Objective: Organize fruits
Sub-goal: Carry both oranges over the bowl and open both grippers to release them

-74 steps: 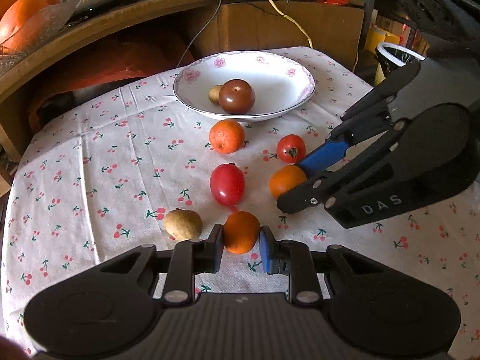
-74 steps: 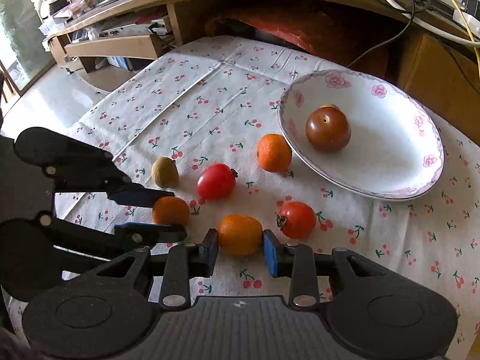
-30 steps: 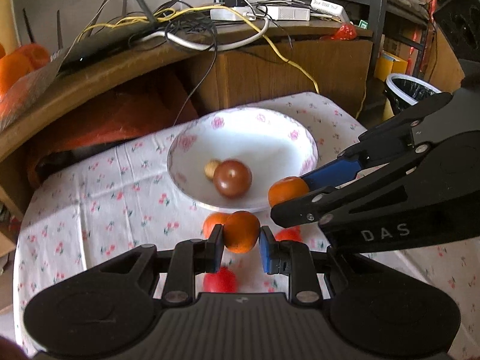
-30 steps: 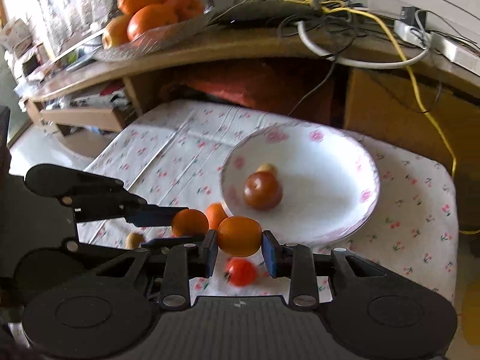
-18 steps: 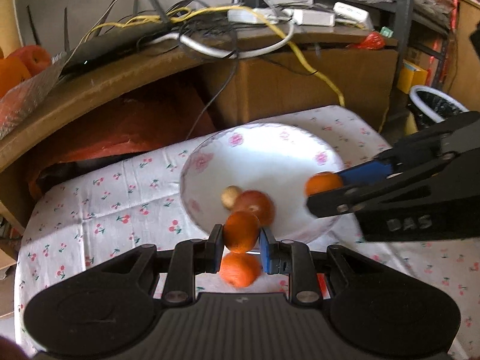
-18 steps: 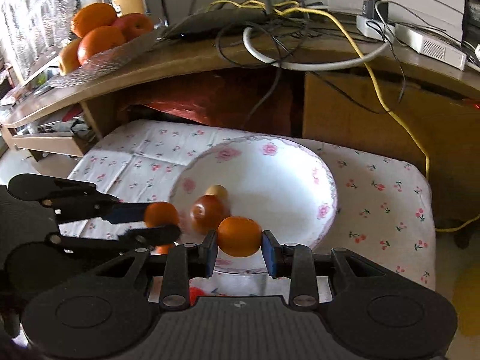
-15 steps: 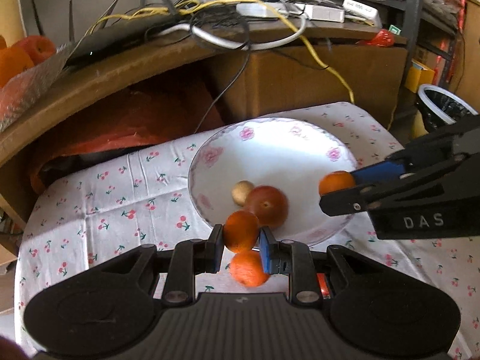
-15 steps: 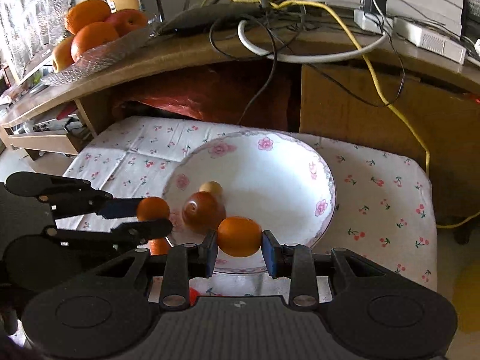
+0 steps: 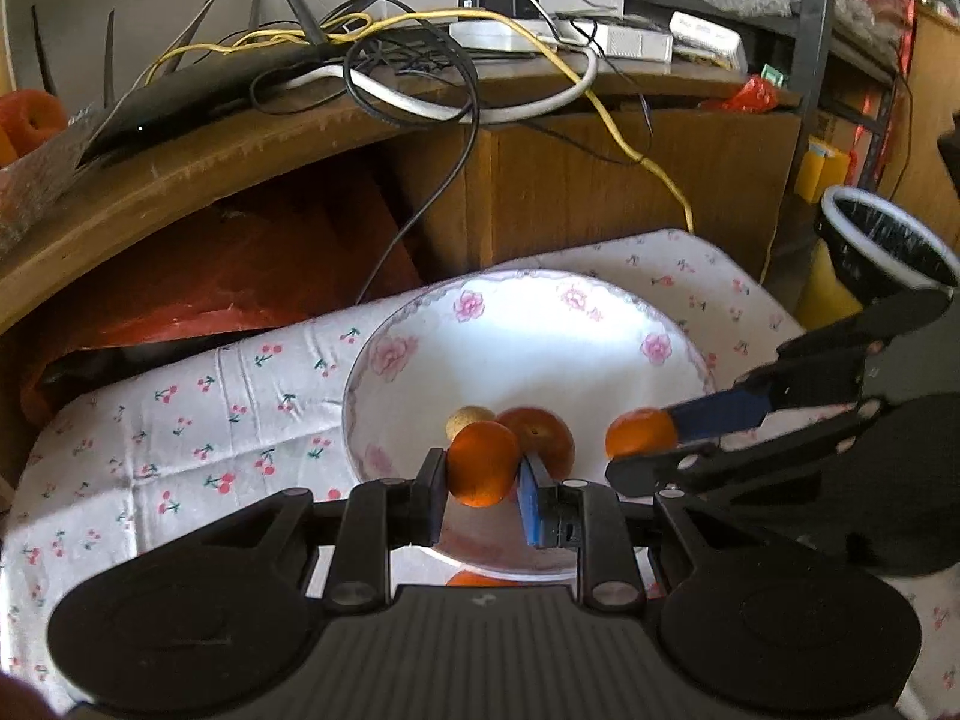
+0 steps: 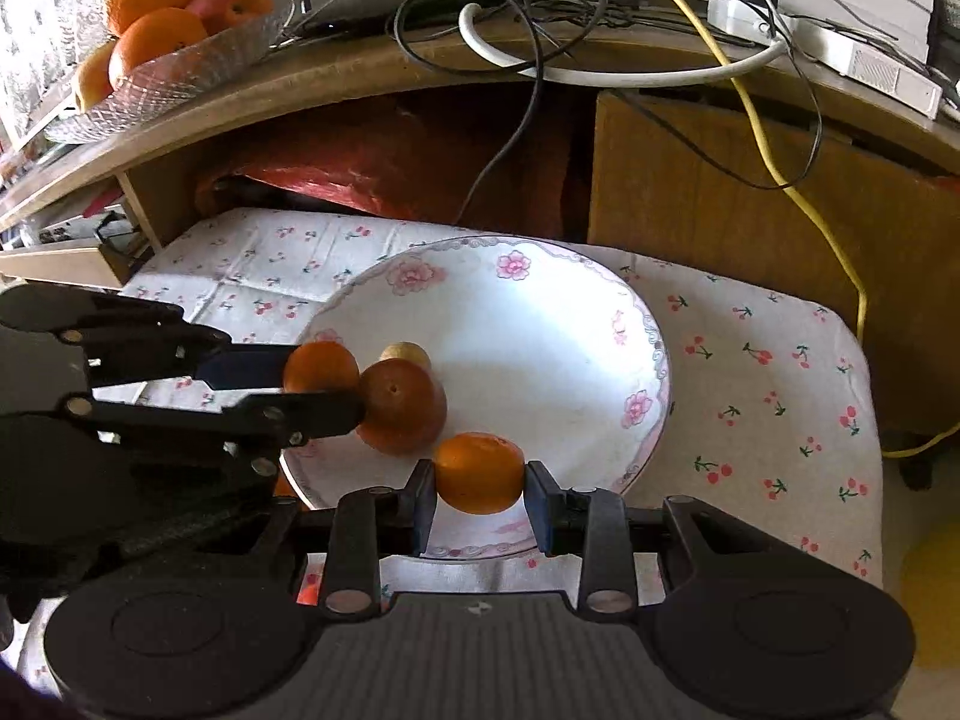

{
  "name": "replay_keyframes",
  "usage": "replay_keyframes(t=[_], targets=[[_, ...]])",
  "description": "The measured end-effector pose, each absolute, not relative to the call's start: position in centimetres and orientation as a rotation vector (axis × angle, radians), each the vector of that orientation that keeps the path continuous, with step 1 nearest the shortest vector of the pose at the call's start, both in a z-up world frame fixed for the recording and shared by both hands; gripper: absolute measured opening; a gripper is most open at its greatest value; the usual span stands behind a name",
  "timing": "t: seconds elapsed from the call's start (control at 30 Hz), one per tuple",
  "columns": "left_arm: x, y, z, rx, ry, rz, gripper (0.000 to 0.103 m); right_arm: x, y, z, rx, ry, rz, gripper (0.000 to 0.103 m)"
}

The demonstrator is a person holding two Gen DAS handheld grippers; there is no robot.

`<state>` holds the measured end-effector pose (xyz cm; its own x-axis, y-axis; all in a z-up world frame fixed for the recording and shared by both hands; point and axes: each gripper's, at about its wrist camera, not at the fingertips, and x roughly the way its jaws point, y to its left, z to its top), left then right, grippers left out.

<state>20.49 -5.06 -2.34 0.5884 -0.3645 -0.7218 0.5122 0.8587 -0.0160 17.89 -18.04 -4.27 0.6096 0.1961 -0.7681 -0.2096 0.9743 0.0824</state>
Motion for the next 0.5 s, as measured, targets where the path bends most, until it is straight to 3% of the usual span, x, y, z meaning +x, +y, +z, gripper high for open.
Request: replay_keyframes(t=[0.5], targets=[[20.59,-4.38,-2.50,0.159,0.774,-0.508,0.040,17.89,-18.26,-4.33,0.000,0.868,0.237,0.030]])
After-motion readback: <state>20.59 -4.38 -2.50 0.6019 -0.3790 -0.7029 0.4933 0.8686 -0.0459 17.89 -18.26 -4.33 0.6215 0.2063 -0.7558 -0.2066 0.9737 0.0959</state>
